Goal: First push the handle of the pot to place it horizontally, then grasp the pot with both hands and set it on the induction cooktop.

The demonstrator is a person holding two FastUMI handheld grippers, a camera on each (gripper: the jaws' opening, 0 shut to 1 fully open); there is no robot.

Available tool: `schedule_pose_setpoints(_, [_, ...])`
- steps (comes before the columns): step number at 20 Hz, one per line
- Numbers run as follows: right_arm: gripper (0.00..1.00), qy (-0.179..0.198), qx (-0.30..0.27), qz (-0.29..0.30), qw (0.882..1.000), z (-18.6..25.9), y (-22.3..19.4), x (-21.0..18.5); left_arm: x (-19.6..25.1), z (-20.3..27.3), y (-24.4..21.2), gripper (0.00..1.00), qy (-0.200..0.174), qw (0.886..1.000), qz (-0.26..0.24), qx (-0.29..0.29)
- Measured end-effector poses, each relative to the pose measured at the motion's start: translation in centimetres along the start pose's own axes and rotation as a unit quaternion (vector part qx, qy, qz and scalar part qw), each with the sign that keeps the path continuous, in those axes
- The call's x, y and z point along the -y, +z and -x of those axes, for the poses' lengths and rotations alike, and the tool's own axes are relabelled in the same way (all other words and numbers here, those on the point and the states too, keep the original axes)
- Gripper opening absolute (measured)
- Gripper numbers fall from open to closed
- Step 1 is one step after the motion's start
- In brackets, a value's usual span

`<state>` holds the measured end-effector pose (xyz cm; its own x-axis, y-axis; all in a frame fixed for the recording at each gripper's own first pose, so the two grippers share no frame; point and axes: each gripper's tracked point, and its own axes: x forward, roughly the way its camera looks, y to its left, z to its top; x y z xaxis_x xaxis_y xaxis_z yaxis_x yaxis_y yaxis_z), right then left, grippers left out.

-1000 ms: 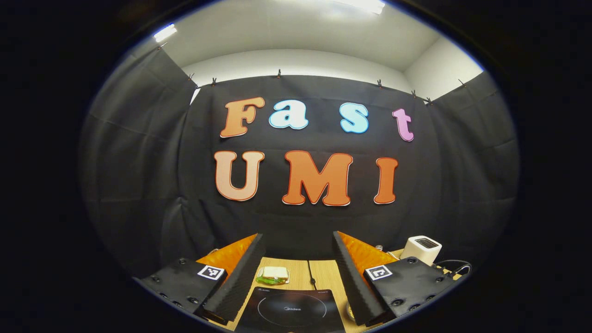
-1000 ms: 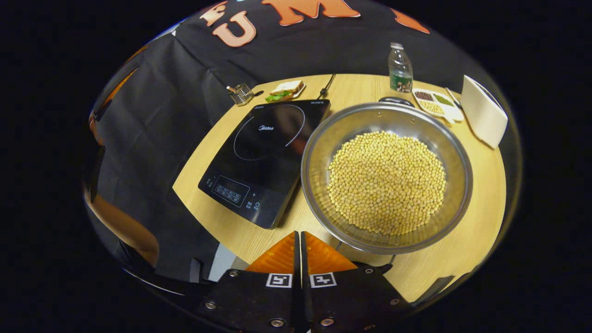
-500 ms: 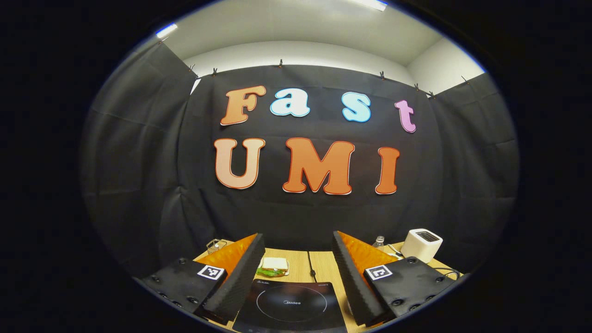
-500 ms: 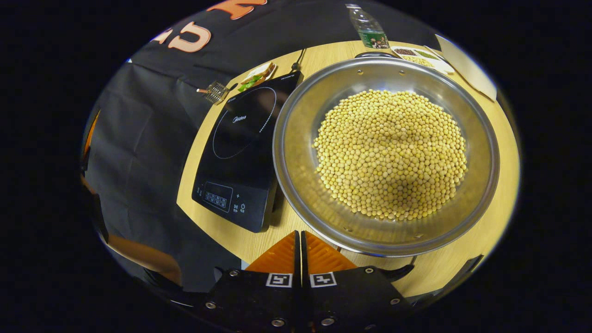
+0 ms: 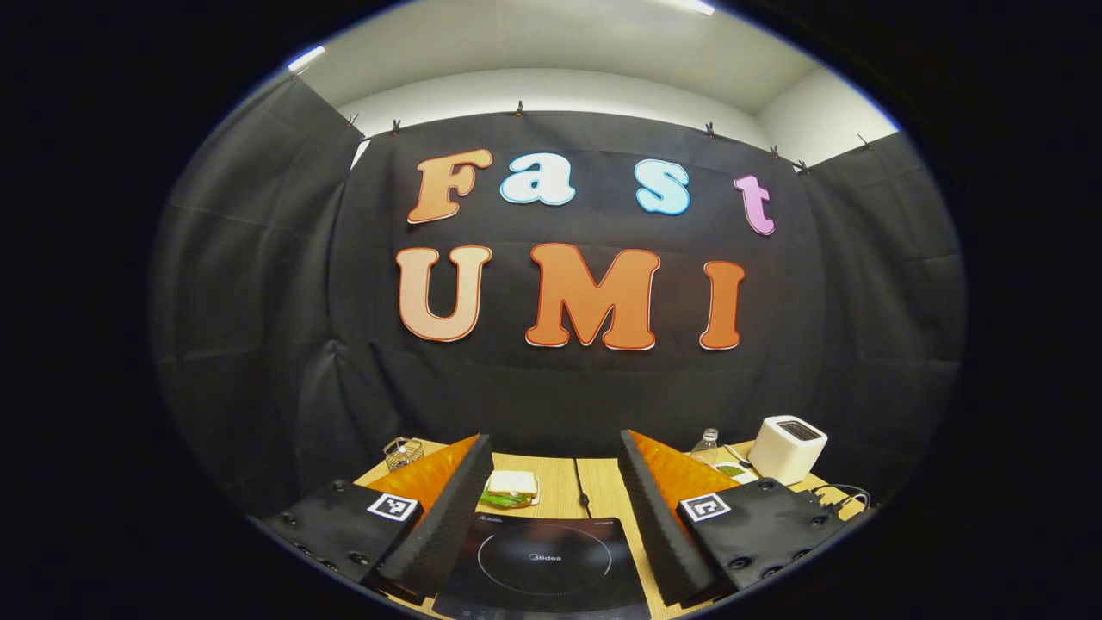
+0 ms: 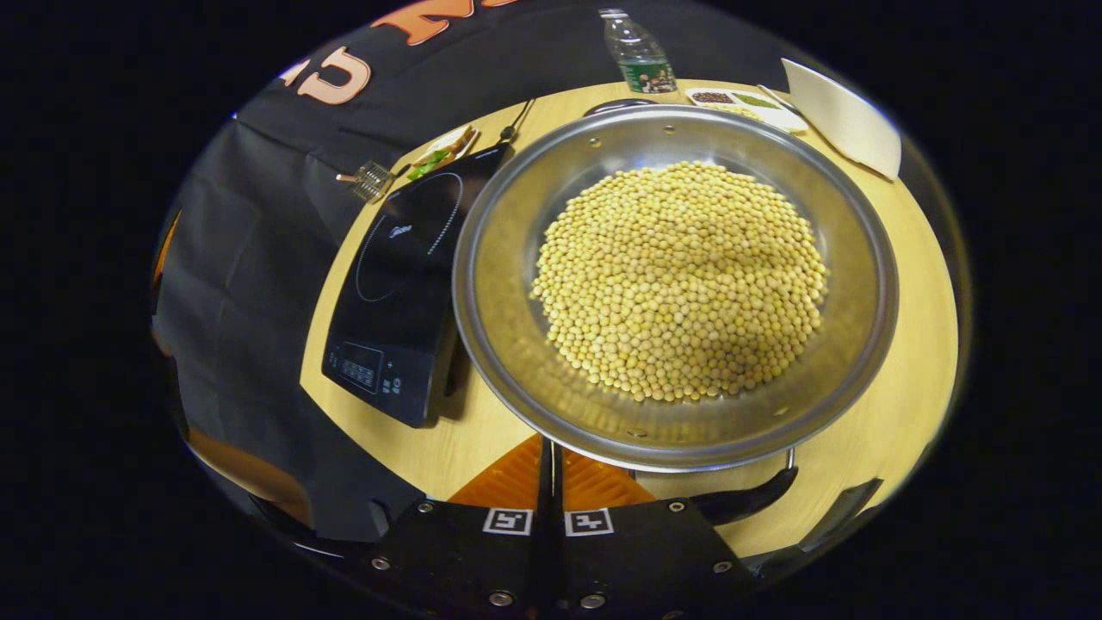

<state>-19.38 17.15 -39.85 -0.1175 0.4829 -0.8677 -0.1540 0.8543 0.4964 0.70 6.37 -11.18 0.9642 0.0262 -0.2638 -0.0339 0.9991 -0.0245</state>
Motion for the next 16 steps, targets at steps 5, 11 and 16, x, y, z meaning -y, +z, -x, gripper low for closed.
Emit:
schedule_pose_setpoints(5, [0.0, -0.064, 0.023, 0.043, 0.997, 1.2, 0.3, 4.2, 0.5, -0.2, -1.0, 0.96, -0.005, 1.0, 0.003, -0.008])
schedule_pose_setpoints(11, [0.0, -0.098, 0.021, 0.034, 0.994, 1.8, 1.0, 8.0, 1.1, -0.8, -2.6, 0.94, -0.009, 1.0, -0.001, -0.029])
schedule_pose_setpoints(16, [0.0, -0.121, 0.025, 0.012, 0.992, 2.6, 2.1, 11.0, 1.1, -1.1, -2.9, 0.93, -0.009, 0.999, -0.011, -0.031])
